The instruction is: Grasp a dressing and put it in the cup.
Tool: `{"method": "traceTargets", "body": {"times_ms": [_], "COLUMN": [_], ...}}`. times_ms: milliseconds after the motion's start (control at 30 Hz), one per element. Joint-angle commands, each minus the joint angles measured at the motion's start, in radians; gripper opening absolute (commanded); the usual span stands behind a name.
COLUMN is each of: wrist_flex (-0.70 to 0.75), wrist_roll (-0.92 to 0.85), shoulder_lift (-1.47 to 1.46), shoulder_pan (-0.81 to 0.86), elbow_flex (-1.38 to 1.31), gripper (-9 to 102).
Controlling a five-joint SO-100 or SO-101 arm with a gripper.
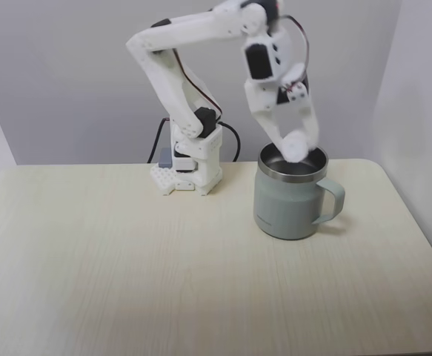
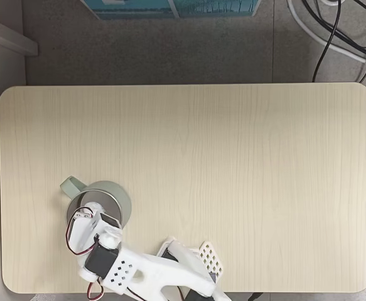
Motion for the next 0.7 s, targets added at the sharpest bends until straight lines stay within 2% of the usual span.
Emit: {"method": "traceTargets", "body": {"times_ms": [0, 667], "wrist_flex": [0.021, 0.063], "wrist_roll": [-0.015, -0.020], "shoulder_lift": [-0.084, -0.158], "shoulder_pan": [-0.015, -0.032], "elbow_flex": [0.000, 0.034], "gripper": [29, 28]}}
